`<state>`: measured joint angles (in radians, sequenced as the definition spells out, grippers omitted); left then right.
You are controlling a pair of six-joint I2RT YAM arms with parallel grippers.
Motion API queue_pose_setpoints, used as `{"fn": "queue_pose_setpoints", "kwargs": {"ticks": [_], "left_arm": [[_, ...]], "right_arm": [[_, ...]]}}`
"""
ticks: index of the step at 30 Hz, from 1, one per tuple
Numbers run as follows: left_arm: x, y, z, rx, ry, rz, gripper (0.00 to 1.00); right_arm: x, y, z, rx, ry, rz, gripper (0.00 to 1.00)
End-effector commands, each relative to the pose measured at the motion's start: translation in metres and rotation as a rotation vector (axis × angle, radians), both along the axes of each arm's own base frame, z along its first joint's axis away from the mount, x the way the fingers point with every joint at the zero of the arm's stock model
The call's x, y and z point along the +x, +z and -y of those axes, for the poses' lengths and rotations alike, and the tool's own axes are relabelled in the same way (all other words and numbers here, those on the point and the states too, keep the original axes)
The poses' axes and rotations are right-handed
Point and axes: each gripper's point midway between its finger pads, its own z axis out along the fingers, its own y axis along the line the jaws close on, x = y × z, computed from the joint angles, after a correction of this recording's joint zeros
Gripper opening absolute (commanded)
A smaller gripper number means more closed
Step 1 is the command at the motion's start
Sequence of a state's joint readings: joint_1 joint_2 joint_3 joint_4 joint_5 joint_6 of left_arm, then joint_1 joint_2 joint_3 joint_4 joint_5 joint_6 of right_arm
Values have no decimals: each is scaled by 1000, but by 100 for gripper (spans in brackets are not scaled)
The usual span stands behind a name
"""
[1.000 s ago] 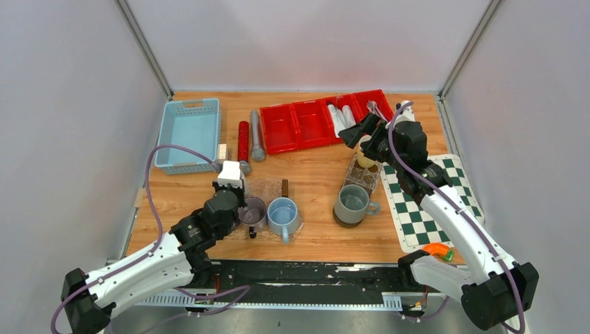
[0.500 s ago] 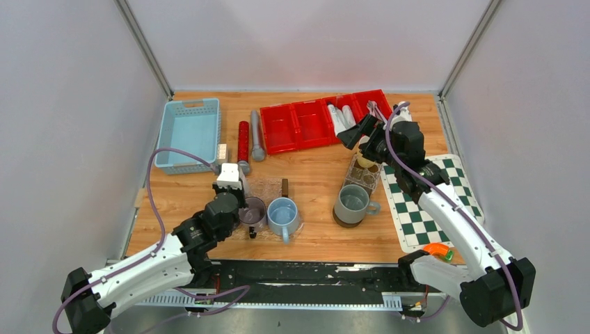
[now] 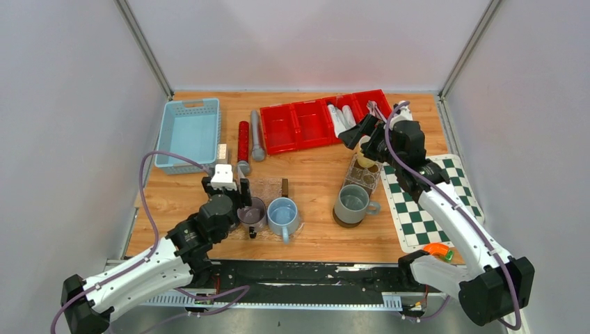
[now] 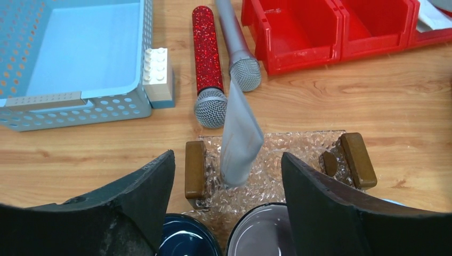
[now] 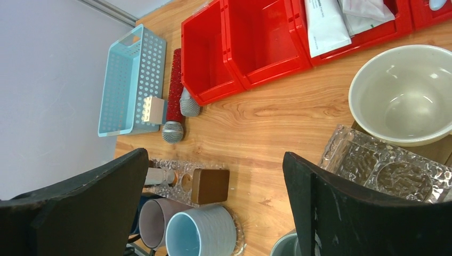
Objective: Prepare toiletry sets of a toothbrush and toothpaste on the tray
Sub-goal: Place the toothpaste in the toothpaste holder, then pick up the toothpaste from the storage box.
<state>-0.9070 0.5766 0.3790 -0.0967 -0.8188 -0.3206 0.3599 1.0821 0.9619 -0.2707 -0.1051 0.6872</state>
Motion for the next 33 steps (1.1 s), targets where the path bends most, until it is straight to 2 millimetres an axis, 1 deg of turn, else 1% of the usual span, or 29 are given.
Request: {"fn": "queue_pose_setpoints", "kwargs": {"ticks": [1,5,7,8,9,10,11,12,13,14,15,19,21,22,23,24,25,26,27,28,29,30,31,32,33], "left_arm": [[3,34,-7,-35,41,62,82],[4,45,-8,-47,55,69,83],[5,50,-7,-54,63,60,84],[5,56,-6,-63,66,56,84],[6,56,-4,-52,66,44,84],[7,63,-4,-54,67,36,84],[7,58,-2,-19,66,7,84],[8,68,0,-30,61,8,84],[9,64,2,0,59,-19,85],[11,74,4,-15,51,-18,85],[13,77,6,-2,46,-33,85],[22,81,9,14,34,-93,85],[29,82,4,17,42,-118,84],[30,82,7,14,23,-132,84],[35,84,0,14,41,-146,84],[36,85,2,6,23,-159,84],[41,87,-6,8,43,-170,84],[43,88,-5,-1,23,-182,84],[47,92,-13,2,43,-183,85],[50,91,-12,0,24,-194,85],[54,96,-21,1,45,-190,85],[56,96,-21,-2,32,-201,86],[60,99,-31,0,55,-198,86],[63,99,-30,-9,35,-208,87],[67,101,-40,-13,56,-207,88]], "right_arm": [[13,18,5,-22,-13,76,100],[17,18,5,-36,-11,72,100],[19,17,6,-51,-8,71,100],[21,17,7,-61,-8,69,100],[22,18,8,-72,-9,66,100],[24,17,9,-84,-8,60,100],[26,17,10,-97,-6,51,100],[28,16,11,-112,-8,42,100],[31,15,13,-127,-8,34,100],[33,14,14,-141,-7,24,100],[37,12,15,-157,-6,13,100],[48,8,15,-196,5,-20,100],[56,3,16,-216,1,-34,100],[60,2,17,-223,-6,-42,100],[64,0,18,-230,-6,-52,100],[69,-2,18,-240,-6,-61,100],[76,-8,19,-254,-9,-81,100],[81,-14,20,-269,-8,-101,100],[87,-16,21,-281,-7,-110,99],[94,-21,23,-295,-9,-123,99],[100,-26,24,-311,-5,-138,98],[106,-30,25,-326,-8,-150,98],[113,-35,27,-343,-8,-158,97],[120,-39,29,-360,-10,-162,96],[128,-43,31,-379,-11,-166,95]]}}
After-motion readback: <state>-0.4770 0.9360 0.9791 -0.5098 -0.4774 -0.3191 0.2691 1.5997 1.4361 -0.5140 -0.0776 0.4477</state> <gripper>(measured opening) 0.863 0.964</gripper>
